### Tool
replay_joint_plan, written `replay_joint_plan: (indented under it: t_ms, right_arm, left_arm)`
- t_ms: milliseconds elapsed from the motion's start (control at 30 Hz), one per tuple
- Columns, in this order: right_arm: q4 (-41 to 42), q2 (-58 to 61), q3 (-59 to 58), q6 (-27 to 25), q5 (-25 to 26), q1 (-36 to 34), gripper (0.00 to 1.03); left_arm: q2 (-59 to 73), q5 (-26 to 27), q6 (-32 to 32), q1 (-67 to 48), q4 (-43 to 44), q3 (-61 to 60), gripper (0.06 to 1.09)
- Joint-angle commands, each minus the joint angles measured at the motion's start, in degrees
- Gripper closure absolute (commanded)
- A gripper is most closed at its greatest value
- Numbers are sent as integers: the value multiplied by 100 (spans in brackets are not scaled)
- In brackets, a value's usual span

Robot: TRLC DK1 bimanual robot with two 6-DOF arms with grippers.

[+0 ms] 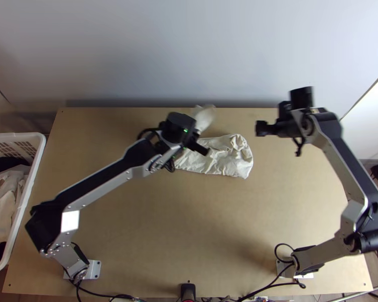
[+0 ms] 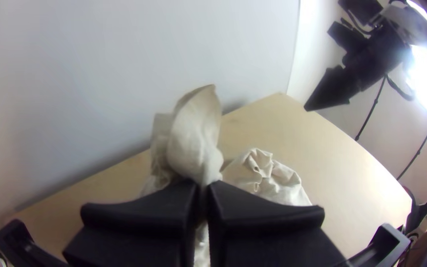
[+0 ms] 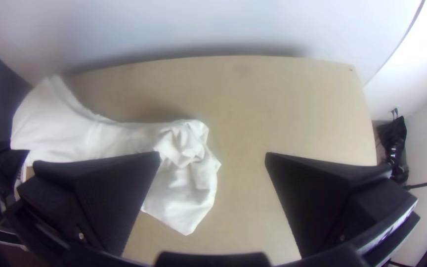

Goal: Fold the t-shirt

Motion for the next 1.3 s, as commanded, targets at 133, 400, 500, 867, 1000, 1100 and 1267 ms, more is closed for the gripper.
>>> replay_joint_plan:
  t_ms: [133, 400, 500, 867, 1000, 1100, 1267]
  right_arm:
    - [-144, -558, -358, 113, -26, -546, 4]
    - [-152, -892, -815, 104, -17, -642, 4]
    - [-179, -971, -886, 87, -17, -695, 4]
    - [-398, -1138, -1105, 8, -8, -730, 4]
    - [-416, -1077, -1263, -107, -17, -739, 4]
    - [-407, -901, -1360, -168, -17, -721, 4]
    - [-319, -497, -1316, -256, -26, -282, 4]
  left_arm:
    - [765, 1, -63, -465, 558, 99, 105]
    - [1626, -8, -300, -711, 690, 653, 105]
    - [1943, -8, -362, -851, 681, 908, 105]
    - [3217, -17, -406, -1212, 681, 1848, 82]
    - [3349, 18, -133, -1308, -110, 2059, 10]
    - [3033, -17, 157, -1194, -892, 2165, 10]
    - [1767, 18, -28, -447, -1261, 1822, 10]
